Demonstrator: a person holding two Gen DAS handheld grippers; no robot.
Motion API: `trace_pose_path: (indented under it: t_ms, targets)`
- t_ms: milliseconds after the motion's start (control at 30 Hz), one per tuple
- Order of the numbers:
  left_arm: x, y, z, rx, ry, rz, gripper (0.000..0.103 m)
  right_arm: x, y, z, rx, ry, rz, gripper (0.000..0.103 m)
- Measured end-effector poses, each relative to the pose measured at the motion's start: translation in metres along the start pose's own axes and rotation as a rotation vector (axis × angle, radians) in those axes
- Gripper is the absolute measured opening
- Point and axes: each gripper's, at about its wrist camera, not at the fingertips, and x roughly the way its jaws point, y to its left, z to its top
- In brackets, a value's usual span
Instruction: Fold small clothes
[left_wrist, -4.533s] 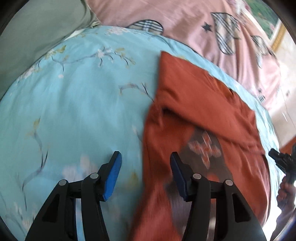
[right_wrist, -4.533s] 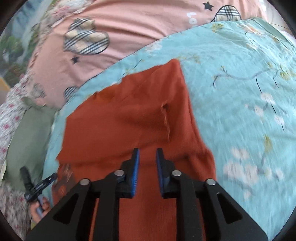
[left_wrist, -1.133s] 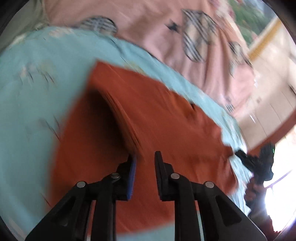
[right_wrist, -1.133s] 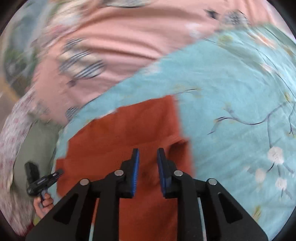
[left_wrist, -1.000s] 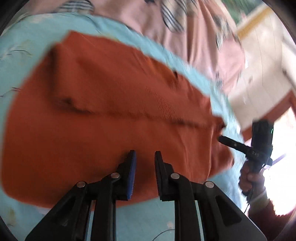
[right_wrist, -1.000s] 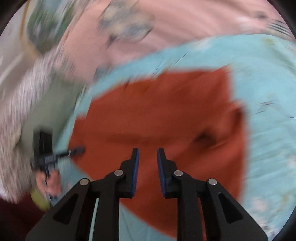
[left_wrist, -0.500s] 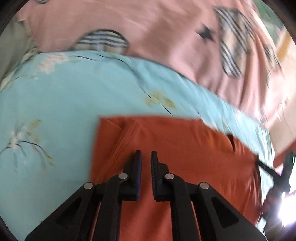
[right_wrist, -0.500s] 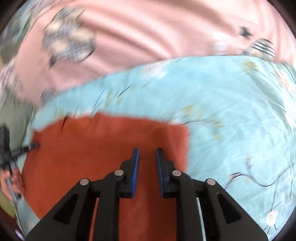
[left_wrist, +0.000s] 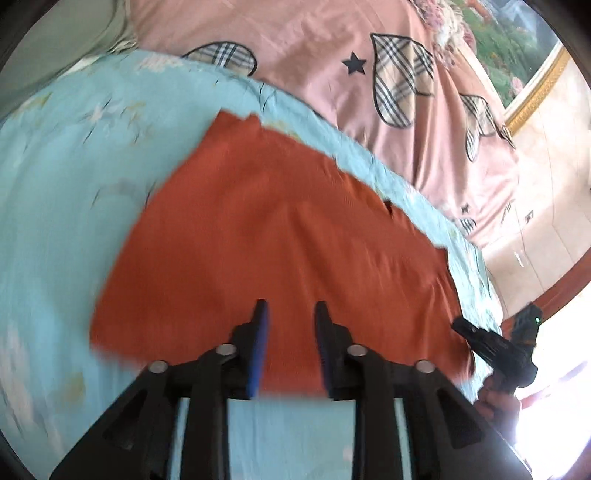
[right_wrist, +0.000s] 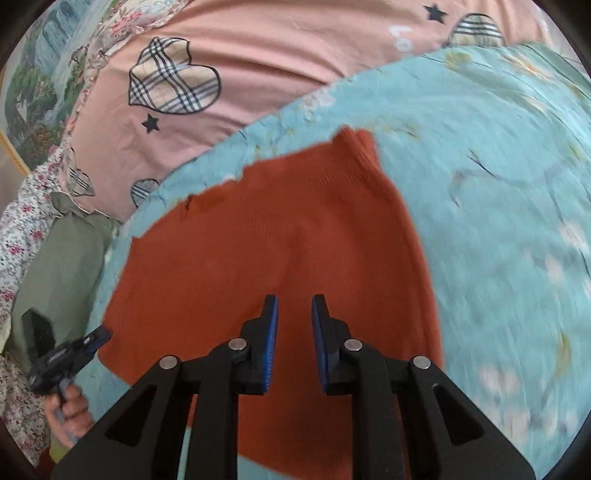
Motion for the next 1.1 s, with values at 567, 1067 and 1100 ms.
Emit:
trace_pose_path:
  t_ms: [567, 1067, 1100]
  targets:
    - [0.008, 0.043, -0.027, -0.291, -0.081, -0.011, 0.067, -0.036, 0.013, -0.051, 0.067, 0.004, 0.083, 0.028]
    - [0.017, 0.008, 0.025, -0.127, -0.227, 0.150, 0.013, 0.004, 0.016, -0.014, 0.059, 0.086, 0.155, 0.035]
    - [0.015, -0.002, 0.027, -0.092, -0.237, 0.152, 0.013, 0.005, 0.016, -0.011, 0.063, 0.092, 0.172, 0.035]
